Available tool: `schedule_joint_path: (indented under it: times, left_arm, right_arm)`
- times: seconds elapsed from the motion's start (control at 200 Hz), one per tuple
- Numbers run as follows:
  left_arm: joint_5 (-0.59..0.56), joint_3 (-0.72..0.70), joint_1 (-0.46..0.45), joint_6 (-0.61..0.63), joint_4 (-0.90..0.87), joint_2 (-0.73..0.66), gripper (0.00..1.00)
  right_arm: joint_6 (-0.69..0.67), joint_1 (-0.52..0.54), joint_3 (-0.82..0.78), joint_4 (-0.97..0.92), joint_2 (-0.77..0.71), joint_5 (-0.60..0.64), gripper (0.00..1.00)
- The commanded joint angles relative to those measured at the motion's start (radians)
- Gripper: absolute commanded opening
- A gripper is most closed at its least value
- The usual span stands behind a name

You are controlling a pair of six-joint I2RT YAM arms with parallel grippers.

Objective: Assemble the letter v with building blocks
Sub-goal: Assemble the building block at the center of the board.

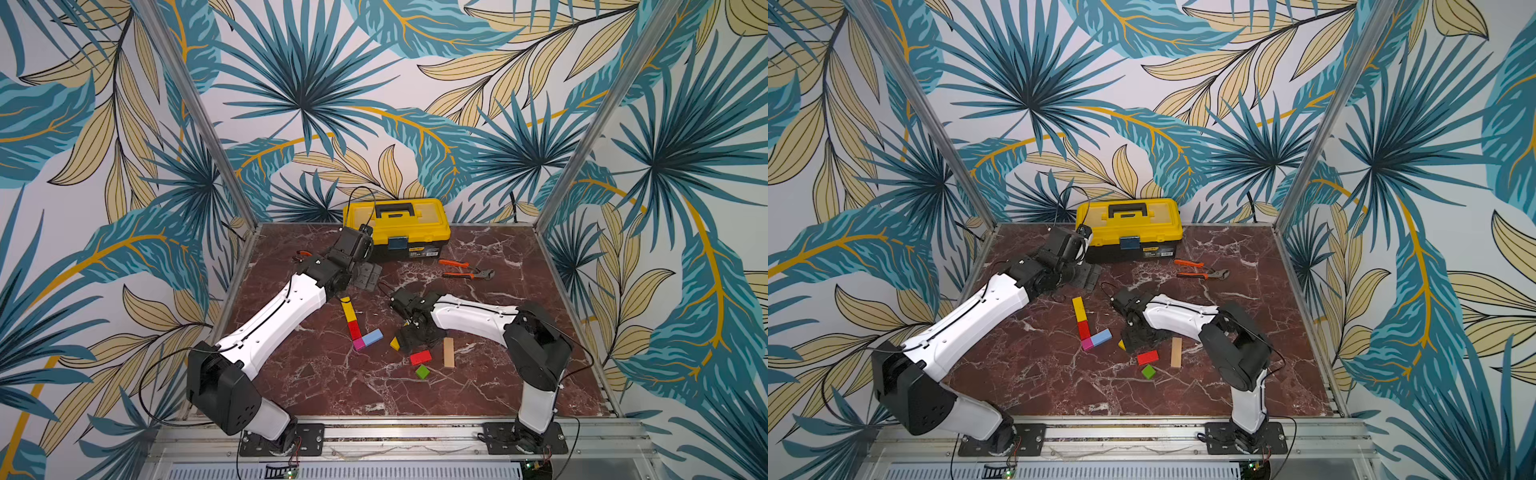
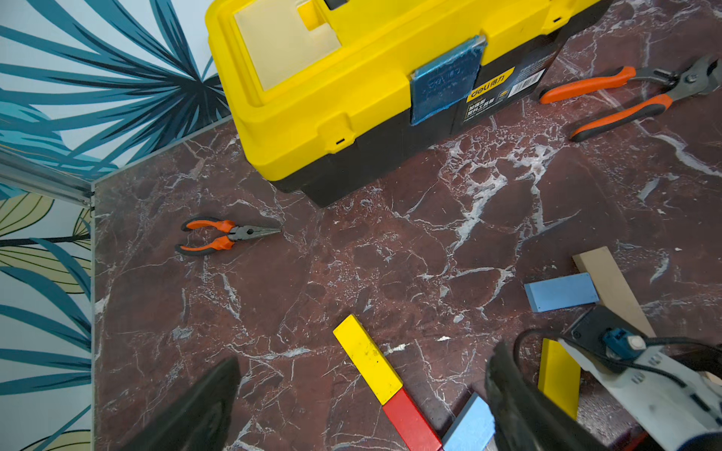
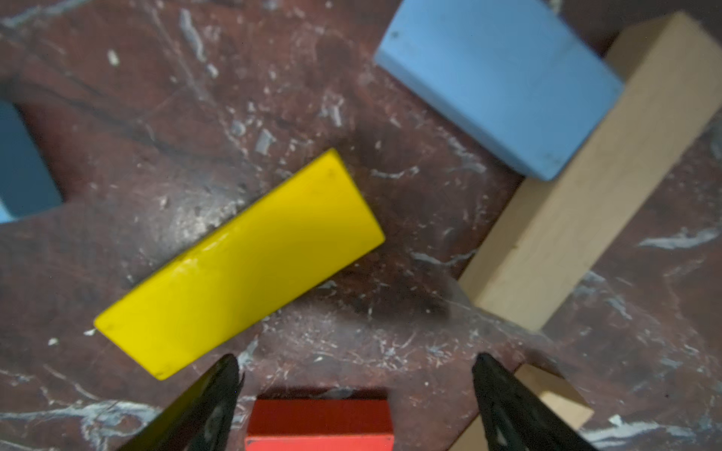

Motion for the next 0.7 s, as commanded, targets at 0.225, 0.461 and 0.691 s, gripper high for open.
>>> schedule_joint_path:
  times: [0.225,0.461,0.691]
  left_arm:
    - [0.002,-0.022,0.024,-0.009,0.008,-0.032,1.0]
    - [0.005,-0.026,0.029,-0.009,0.008,-0.035,0.99]
    - [0.008,-0.028,0.031,-0.008,0.008,-0.033,0.99]
  right_arm:
    - [0.02,0.006,0.07,-0.002,0.066,-0.012,0.94]
    - [0.009,0.006,0.111,-0.005,0.103,-0.004,0.94]
    - [0.004,0.005,0.128,-0.005,0.117,-0.001,0.94]
